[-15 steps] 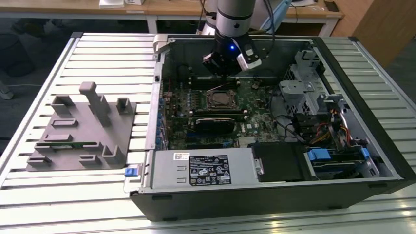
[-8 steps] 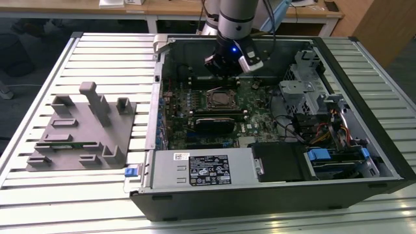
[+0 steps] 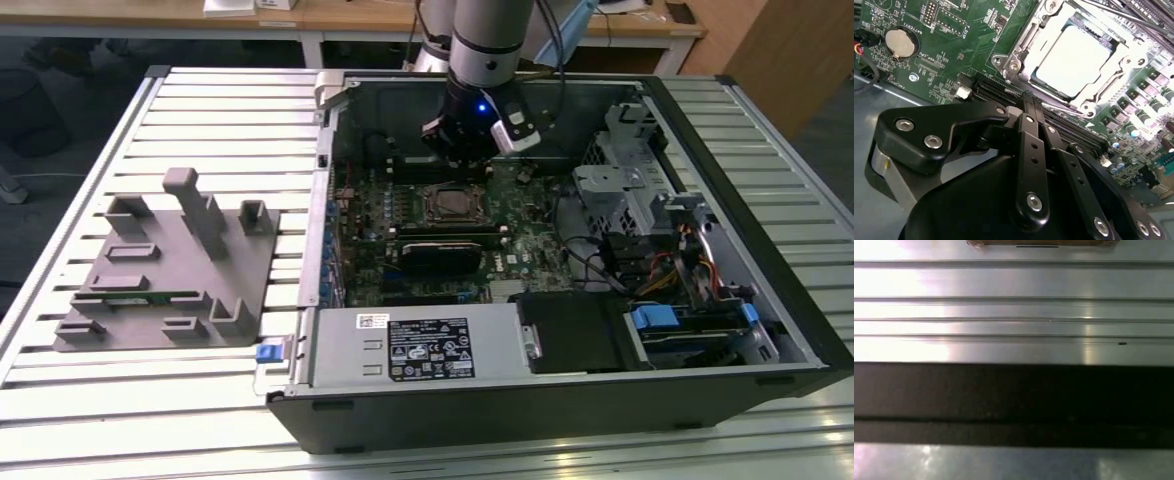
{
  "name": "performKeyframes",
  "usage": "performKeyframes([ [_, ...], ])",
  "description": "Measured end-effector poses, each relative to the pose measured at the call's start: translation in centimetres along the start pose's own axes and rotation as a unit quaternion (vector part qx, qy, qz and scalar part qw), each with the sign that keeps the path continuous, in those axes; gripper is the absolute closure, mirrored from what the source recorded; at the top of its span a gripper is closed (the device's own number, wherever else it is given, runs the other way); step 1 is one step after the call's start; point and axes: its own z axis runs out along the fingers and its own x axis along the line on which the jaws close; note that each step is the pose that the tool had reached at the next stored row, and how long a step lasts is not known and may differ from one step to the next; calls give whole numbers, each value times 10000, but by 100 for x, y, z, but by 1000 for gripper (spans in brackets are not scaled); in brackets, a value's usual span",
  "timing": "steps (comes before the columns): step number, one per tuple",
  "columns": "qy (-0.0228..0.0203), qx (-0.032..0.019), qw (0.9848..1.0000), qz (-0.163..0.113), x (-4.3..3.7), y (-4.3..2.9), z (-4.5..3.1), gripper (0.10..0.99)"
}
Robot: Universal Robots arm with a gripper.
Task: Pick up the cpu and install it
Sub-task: 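Install the first cpu locking lever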
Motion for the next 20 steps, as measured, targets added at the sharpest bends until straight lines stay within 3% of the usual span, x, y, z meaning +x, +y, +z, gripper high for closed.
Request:
performKeyframes([
  [8, 17, 0, 10000, 7, -19, -5, 64, 980],
  [20, 16, -1, 10000, 7, -26, -3, 37, 980],
])
